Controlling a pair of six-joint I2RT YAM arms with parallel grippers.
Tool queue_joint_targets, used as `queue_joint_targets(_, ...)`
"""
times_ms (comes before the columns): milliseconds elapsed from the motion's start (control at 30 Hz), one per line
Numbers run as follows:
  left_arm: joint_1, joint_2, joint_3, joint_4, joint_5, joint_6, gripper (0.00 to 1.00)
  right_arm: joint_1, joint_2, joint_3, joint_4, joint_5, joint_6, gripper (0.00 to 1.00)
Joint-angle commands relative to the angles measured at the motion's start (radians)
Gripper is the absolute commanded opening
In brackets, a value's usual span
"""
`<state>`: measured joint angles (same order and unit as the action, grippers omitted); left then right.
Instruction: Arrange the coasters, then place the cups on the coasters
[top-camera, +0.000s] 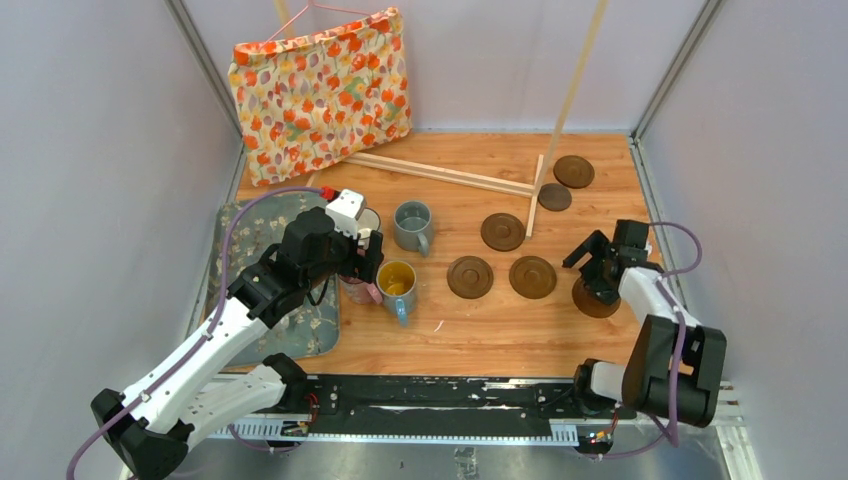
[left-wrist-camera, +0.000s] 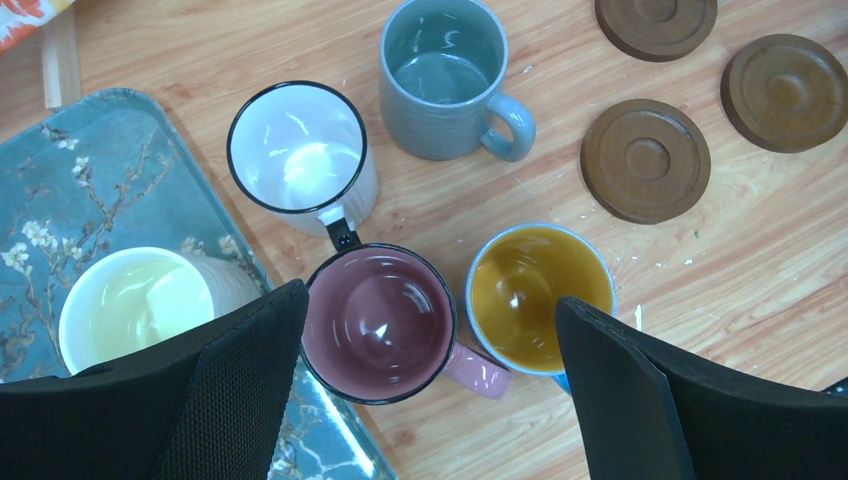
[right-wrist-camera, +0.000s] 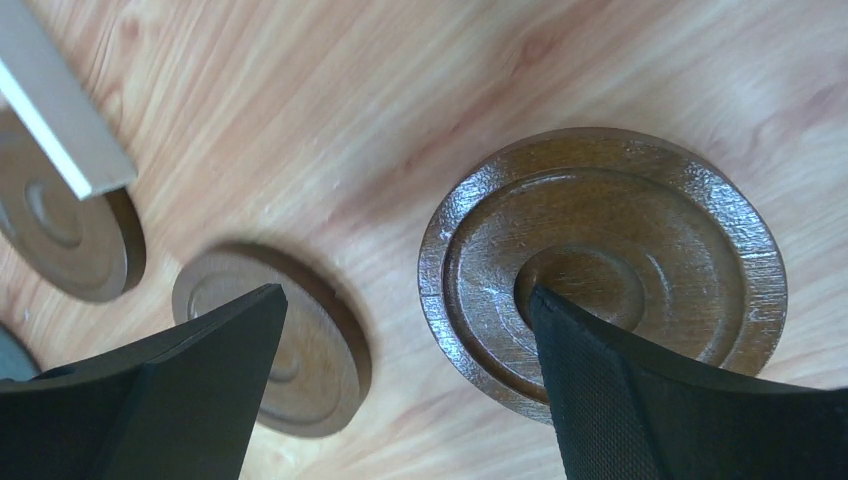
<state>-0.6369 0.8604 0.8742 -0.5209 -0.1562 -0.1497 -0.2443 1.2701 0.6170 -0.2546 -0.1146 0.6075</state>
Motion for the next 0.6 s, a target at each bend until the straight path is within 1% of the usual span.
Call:
queue_joint_targets(0,0.006,-0.002,0.002,0.005,0.012,-0.002,1.0,0.056,-0.068,-0.098,-0.156,-0.052,0.079,0.97)
queue_joint_targets(167,0.006,-0.002,0.002,0.004,0.012,-0.002,1.0,0.127,-0.173,-0.145,-0.202,-0.03,0.111,0.97)
queue_joint_targets(367,0.006,0.0,0.003,0.005,0.015,-0.002,1.0,0.237,-0.238,-0.226,-0.207,-0.019,0.199,0.97)
queue_joint_targets(400,0.006,0.0,0.002,0.004,0.014,-0.002,1.0,0.276,-0.251,-0.234,-0.21,-0.014,0.211,0.97)
queue_joint_targets(567,0.006,-0.001,0.003,0.004,0.014,-0.002,1.0,0.392,-0.318,-0.257,-0.251,0.027,0.276,0.98)
